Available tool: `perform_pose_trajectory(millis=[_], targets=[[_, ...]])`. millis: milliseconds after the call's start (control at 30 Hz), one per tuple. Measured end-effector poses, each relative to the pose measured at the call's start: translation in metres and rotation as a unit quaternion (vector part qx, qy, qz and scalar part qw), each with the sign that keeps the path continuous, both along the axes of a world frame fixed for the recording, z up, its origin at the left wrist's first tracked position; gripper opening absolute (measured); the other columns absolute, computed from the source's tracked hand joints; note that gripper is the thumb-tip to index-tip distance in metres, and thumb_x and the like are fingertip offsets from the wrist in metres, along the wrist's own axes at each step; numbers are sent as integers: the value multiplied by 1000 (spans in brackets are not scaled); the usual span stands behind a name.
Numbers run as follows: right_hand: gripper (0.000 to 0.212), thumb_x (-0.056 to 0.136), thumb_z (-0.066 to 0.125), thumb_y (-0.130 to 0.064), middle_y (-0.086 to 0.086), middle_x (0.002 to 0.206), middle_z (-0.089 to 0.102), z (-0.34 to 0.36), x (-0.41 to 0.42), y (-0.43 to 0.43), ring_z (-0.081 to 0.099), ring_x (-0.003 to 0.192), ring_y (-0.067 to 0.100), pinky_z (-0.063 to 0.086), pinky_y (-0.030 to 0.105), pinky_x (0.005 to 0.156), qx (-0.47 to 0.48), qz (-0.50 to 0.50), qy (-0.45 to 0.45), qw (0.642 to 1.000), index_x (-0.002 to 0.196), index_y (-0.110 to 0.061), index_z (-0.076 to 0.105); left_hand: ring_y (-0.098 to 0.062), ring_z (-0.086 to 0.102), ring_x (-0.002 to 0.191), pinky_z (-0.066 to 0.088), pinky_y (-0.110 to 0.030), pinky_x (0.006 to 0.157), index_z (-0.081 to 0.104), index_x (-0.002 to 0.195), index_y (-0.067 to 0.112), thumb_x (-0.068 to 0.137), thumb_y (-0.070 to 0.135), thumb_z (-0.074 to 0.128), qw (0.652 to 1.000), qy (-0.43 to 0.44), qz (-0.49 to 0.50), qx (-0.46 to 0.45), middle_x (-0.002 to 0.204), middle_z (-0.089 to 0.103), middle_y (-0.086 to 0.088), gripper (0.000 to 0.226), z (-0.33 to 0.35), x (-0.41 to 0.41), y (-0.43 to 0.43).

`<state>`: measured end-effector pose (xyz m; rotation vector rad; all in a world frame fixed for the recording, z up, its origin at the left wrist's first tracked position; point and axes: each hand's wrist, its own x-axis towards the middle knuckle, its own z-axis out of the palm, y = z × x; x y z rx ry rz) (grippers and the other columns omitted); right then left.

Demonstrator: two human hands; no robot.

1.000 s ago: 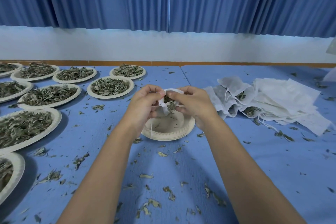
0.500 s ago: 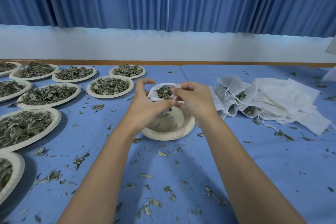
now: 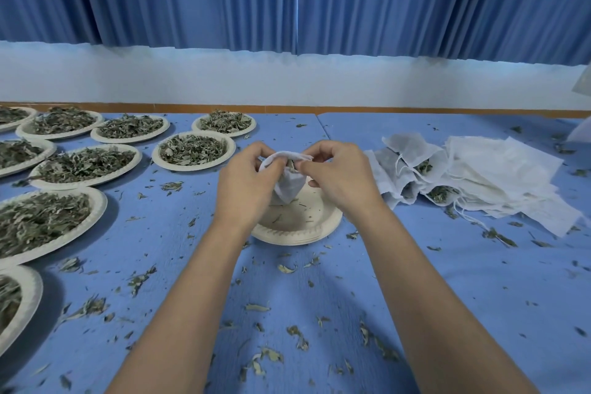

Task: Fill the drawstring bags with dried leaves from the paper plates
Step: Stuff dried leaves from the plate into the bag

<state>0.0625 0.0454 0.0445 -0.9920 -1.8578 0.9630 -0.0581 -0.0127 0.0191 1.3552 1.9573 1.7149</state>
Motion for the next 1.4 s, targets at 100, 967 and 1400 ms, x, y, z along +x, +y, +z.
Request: perform_pose_trajectory(millis=[100,967,1400], targets=[[9,79,67,-8,-10,63,56,6,0,-4,58,66,14,55,36,68,41,17,-57,997,75,-16,67,-7,46,52,37,-29,52,58,68,21,85,27,63,998,23,51,-23,58,55,7,19,3,3,1],[14,80,59,-17,-16,76,53,-13,-3,4,48,62,3,39,21,60,-3,-21,-30,999,88,-27,63,-18,36,54,33,-34,53,40,69,17,84,17,65,994,109,18,-16,54,41,4,29,-19,5,7],[46,87,42,10,5,99,69,-5,28,20,67,85,17,57,23,73,-195,-4,246,949,120,-14,64,-16,62,85,54,-42,80,45,132,39,94,14,44,997,0,-69,19,92,65,5,45,0,47,25]])
